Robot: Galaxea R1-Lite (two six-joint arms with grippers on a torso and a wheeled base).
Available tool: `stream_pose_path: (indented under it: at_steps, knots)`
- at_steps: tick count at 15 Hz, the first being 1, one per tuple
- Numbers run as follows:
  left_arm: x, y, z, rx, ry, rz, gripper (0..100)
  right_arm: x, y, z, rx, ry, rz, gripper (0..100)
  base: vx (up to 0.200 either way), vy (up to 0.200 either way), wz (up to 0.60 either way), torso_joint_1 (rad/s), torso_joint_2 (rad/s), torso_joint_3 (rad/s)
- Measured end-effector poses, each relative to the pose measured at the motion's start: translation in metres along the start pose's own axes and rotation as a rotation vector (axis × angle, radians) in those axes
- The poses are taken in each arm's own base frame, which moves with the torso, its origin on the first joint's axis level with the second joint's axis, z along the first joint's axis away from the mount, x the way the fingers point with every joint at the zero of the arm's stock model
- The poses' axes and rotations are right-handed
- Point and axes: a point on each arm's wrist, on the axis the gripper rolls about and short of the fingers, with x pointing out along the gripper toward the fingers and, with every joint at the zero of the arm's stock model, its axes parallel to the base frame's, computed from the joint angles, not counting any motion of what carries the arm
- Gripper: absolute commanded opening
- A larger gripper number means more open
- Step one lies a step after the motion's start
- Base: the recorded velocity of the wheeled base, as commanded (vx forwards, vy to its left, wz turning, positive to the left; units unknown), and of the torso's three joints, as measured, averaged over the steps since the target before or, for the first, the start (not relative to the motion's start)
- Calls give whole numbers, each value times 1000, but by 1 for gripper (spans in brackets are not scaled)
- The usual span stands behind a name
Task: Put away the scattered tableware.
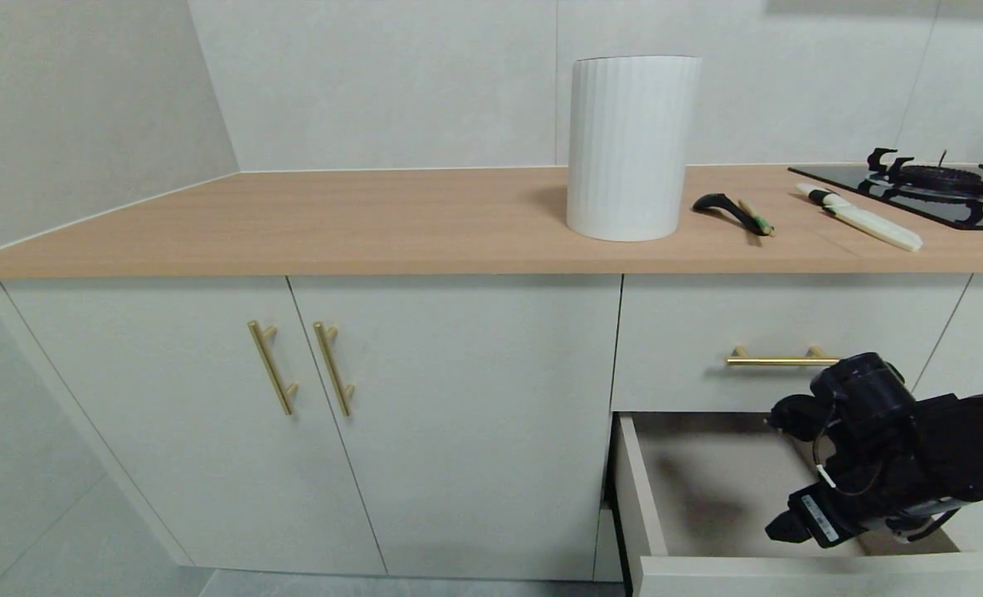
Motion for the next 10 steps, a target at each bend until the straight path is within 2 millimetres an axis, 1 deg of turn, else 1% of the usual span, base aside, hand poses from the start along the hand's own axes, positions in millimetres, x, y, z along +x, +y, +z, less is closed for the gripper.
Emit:
stream_pose_path:
  at_steps: [4,8,10]
  knots:
    - [0,0,0,0,0,0,100,-4,10,-13,-86,126,29,100,0,0,0,0,0,0]
    - [0,0,0,0,0,0,100,-9,20,-23,-163,212,46,100,0,0,0,0,0,0]
    - [0,0,0,0,0,0,100,-10,21,-26,-185,242,53,100,0,0,0,0,0,0]
